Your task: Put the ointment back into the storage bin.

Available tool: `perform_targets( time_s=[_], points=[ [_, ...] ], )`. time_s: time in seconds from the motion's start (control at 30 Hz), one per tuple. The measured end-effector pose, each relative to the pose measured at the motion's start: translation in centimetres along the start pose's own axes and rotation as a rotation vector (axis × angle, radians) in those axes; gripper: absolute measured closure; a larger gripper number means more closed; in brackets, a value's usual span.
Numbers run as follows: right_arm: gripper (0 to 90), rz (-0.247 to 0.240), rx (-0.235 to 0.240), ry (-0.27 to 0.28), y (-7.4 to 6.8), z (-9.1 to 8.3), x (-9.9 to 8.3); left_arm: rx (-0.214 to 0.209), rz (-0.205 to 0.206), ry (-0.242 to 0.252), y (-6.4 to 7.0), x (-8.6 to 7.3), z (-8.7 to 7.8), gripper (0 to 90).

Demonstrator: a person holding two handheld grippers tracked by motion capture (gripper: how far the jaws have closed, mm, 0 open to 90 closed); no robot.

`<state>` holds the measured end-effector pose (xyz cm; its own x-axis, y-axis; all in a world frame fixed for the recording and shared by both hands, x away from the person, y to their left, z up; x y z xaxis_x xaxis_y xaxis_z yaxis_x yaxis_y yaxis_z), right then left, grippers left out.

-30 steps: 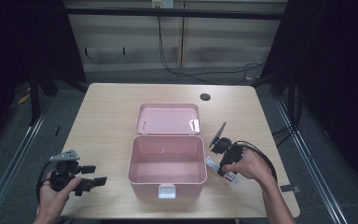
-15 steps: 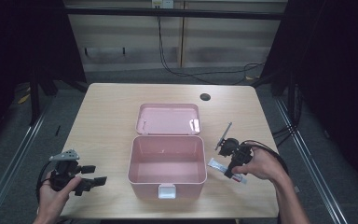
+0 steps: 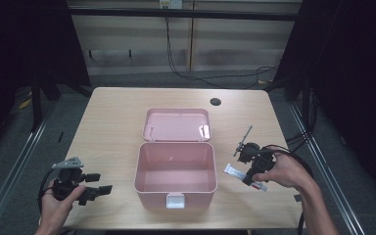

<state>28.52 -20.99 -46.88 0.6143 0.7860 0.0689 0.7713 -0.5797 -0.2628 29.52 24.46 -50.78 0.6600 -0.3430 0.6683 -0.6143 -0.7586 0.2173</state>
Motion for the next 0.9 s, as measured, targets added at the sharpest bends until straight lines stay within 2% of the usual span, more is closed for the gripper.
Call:
perform_targets(
  time_s=[0.73,0.9],
  points=[
    [71.5,-0.067,-0.014,-0.011,-1.1,-2.7,0.1,-0.002,0.000,-0.001,0.0,0.0,0.0,21.3],
    [71.5,-0.096,-0.020,-0.015,-1.5,-3.4,0.5,-0.002,-0.001,0.000,0.0,0.0,0.0,21.3]
  ],
)
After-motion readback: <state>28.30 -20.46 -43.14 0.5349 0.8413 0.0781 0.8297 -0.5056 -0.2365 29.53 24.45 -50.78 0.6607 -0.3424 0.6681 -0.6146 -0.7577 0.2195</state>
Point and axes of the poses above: each handheld gripper's, and its own axes: z roughly forward along the jaws, x roughly out of its top, y roughly to its right, the point moved 8 cm from there along z, roughly forward along the jaws, and after that the axes turned 10 degrees about x, right-handed, at the moved point
